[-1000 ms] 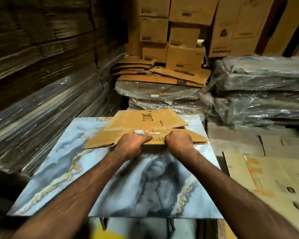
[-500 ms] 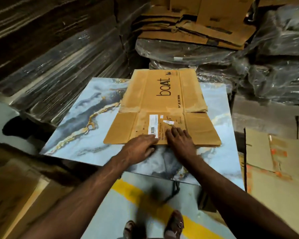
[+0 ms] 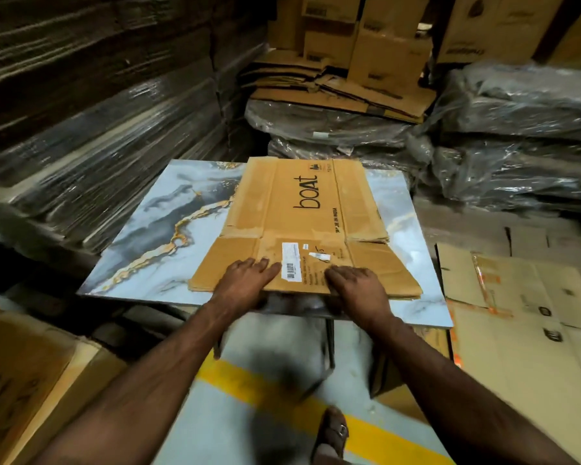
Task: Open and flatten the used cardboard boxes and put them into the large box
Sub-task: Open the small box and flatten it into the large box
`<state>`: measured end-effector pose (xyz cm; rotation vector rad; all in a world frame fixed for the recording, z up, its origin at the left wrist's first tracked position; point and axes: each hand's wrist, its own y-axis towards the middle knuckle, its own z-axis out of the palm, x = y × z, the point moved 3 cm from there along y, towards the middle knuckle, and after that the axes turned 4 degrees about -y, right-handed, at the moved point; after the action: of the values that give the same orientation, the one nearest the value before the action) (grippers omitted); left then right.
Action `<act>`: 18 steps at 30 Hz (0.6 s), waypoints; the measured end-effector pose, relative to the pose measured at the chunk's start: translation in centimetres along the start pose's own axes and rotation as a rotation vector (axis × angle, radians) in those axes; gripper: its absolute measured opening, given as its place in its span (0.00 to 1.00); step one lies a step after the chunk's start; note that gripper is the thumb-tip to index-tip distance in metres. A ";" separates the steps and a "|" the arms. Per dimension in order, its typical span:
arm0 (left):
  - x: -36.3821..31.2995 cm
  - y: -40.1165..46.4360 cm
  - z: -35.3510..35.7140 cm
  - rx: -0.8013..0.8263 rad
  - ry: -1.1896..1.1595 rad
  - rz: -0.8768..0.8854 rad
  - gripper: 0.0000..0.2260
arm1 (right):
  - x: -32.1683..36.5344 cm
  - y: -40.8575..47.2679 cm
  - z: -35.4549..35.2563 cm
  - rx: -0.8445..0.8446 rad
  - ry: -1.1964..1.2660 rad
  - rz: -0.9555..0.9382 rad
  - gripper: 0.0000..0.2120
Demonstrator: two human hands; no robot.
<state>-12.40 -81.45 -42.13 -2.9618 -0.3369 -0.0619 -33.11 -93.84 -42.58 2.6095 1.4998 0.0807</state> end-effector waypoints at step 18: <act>3.4 -8.3 -1.4 -0.055 -0.003 0.078 0.38 | 2.5 -6.8 -4.6 0.029 -0.094 0.232 0.27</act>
<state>-10.97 -72.99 -39.25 -3.0264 -0.2232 -0.0583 -38.17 -87.90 -39.04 2.7571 1.1736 -0.0408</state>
